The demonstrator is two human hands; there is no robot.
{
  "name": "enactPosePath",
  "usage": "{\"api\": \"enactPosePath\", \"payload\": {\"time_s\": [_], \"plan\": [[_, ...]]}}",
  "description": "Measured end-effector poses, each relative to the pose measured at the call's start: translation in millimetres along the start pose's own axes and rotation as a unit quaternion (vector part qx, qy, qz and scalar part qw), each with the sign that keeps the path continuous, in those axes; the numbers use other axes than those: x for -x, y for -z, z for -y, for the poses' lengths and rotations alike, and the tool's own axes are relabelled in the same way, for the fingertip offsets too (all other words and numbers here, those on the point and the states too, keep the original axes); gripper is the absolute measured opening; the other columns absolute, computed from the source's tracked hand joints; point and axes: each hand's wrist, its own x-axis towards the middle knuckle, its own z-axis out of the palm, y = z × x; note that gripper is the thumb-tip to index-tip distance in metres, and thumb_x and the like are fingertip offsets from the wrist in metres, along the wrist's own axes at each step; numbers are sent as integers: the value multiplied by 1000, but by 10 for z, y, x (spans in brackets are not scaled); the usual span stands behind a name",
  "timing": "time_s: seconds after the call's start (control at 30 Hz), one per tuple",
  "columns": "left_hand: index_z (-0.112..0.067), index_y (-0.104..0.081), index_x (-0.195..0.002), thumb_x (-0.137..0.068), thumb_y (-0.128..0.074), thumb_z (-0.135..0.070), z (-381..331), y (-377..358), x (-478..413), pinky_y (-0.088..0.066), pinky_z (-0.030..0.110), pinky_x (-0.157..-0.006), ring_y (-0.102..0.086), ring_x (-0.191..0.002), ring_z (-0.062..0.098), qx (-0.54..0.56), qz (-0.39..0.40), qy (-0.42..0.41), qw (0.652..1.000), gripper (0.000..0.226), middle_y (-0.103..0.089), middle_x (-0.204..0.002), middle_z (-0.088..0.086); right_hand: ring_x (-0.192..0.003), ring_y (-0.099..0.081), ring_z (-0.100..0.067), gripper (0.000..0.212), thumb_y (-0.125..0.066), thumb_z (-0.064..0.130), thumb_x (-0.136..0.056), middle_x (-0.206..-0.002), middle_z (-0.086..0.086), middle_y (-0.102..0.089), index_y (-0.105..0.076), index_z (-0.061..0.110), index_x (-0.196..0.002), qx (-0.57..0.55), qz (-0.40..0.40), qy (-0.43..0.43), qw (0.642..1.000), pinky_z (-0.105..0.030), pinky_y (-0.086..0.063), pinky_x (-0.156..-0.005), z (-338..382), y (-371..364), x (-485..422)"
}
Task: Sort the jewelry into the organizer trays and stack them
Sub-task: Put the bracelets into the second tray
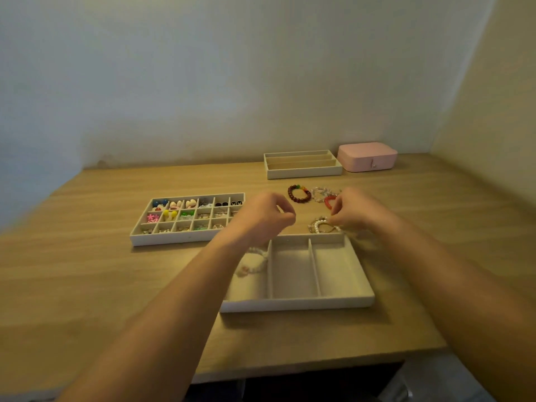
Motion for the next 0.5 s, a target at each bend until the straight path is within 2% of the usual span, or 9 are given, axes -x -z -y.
{"api": "enactPosePath", "payload": {"time_s": [0.07,0.13,0.2,0.3,0.37,0.5], "plan": [[-25,-74,-97,-92,-65,-28,-31,-54,-81,-45,24,-65,-60,-78,7,11,-7,6,1000,11,-66,-85,-9,-84,-67,-19,13,-83,20,-83,-92,-3,-71,-72,18,-89,-16,22,-16,999,-34,-58,-67,-3,-29,-13],[-25,-75,-95,-91,-66,-28,-55,-115,-169,-47,26,-74,-60,-84,9,20,-13,11,1000,11,-67,-91,-7,-86,-67,-19,17,-86,19,-80,-94,-2,-72,-71,21,-86,-4,37,-15,999,-39,-61,-75,-19,-48,-49],[-26,-75,-91,-90,-66,-27,-67,-165,-237,-46,26,-74,-59,-84,8,27,-16,14,999,8,-66,-89,-8,-86,-68,-18,19,-86,15,-79,-95,-1,-72,-70,24,-84,0,45,-13,999,-42,-62,-83,-33,-61,-78],[-27,-73,-90,-89,-68,-27,-80,-218,-332,-41,26,-68,-56,-77,8,35,-23,20,999,5,-60,-78,-13,-86,-68,-18,15,-80,13,-82,-94,-2,-70,-69,20,-90,-39,32,-5,999,-42,-62,-82,-59,-50,-91],[-24,-71,-100,-88,-70,-25,-81,-243,-381,-41,26,-69,-56,-78,11,48,-20,25,998,12,-61,-81,-9,-88,-67,-17,11,-76,15,-86,-96,0,-70,-70,20,-95,-82,3,26,996,-37,-60,-80,-52,2,-89],[-19,-55,-136,-89,-73,-22,-102,-285,-431,-49,29,-86,-60,-100,18,60,24,27,998,50,-61,-115,2,-87,-69,-18,19,-62,9,-98,-97,-2,-71,-73,24,-98,-210,27,101,972,-24,-57,-68,58,120,-29]]}}
